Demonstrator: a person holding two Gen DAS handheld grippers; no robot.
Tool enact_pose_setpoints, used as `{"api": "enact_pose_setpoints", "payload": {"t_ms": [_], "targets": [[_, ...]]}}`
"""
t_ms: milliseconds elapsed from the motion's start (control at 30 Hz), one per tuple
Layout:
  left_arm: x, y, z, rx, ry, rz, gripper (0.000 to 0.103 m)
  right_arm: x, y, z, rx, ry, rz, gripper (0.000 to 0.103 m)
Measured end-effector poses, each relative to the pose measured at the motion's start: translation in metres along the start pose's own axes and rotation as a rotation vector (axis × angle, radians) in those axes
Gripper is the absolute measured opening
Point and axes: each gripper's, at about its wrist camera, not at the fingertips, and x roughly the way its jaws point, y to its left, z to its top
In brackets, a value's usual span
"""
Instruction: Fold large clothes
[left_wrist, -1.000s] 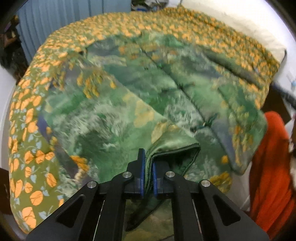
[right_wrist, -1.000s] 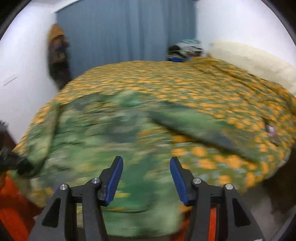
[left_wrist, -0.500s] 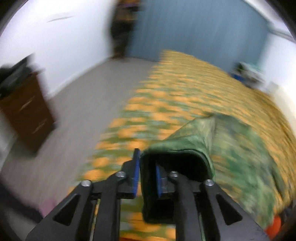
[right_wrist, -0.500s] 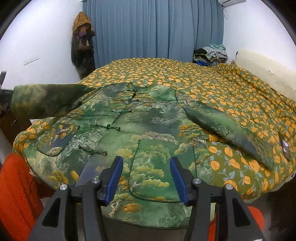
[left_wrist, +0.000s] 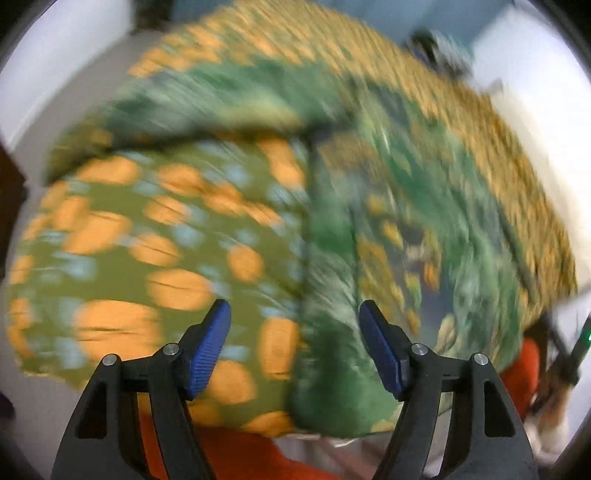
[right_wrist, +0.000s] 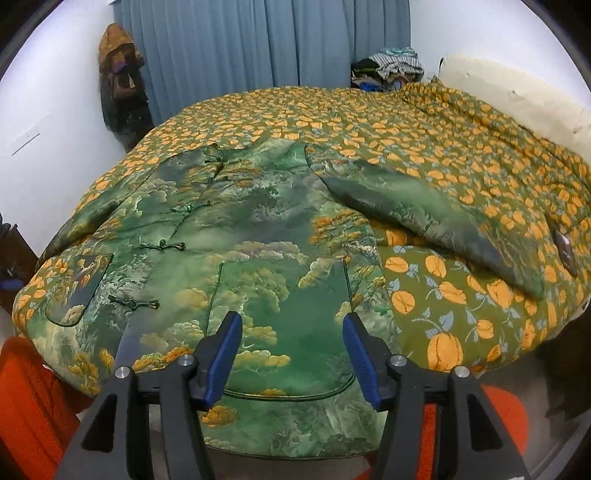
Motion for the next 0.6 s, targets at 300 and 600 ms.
{"api": "enact_pose_setpoints", "payload": {"t_ms": [300,600], "targets": [[0.049,-0.044,-0.011,0.030,0.108,-0.102,0.016,0.006,-0.036,-0.006,0.092,0.029,-0.048,0.058],[0.041,-0.067,-0.029,0.087,0.046,-0.034,0.032,0.006,-0.027,-0.003,0.029,0.008,-0.066,0.058]]}}
